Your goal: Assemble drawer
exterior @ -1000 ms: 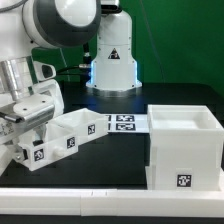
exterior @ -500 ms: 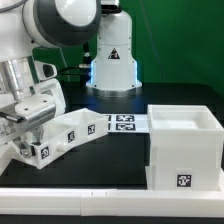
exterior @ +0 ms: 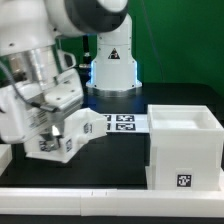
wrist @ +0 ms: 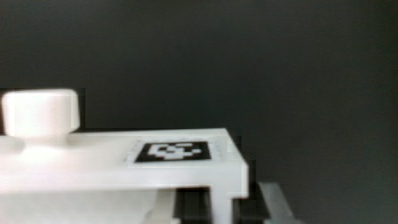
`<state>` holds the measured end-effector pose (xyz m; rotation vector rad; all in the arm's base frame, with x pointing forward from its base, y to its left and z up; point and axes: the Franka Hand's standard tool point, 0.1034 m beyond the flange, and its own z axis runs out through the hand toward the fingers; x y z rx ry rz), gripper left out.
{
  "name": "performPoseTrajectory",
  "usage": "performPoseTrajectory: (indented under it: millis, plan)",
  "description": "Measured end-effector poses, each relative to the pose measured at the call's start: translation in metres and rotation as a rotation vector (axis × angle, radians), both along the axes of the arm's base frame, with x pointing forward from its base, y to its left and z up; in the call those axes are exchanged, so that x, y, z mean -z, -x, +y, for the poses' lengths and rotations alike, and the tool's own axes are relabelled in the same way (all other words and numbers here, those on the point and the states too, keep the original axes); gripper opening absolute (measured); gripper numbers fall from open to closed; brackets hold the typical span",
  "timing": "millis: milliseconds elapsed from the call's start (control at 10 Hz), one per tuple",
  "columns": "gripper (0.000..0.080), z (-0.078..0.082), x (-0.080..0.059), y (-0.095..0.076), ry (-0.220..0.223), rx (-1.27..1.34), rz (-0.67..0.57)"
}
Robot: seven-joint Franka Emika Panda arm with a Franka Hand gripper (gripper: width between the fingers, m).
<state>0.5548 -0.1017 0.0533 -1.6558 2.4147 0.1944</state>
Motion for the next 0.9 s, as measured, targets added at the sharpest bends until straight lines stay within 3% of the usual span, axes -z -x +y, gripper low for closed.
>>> performPoseTrajectory:
  millis: [100, 300, 700, 900]
  plan:
    - [0.0036, 0.014, -0.003, 0.002, -0.006, -0.008, 0.003]
    - [0.0036, 0.025, -0.004, 0.003, 0.01, -0.11, -0.022]
    - [0.0036, 0.029, -0.002, 0.005, -0.009, -0.008, 0.017]
    - [0.0036, 0.034, -0.015, -0.017, 0.008, -0.05, -0.005]
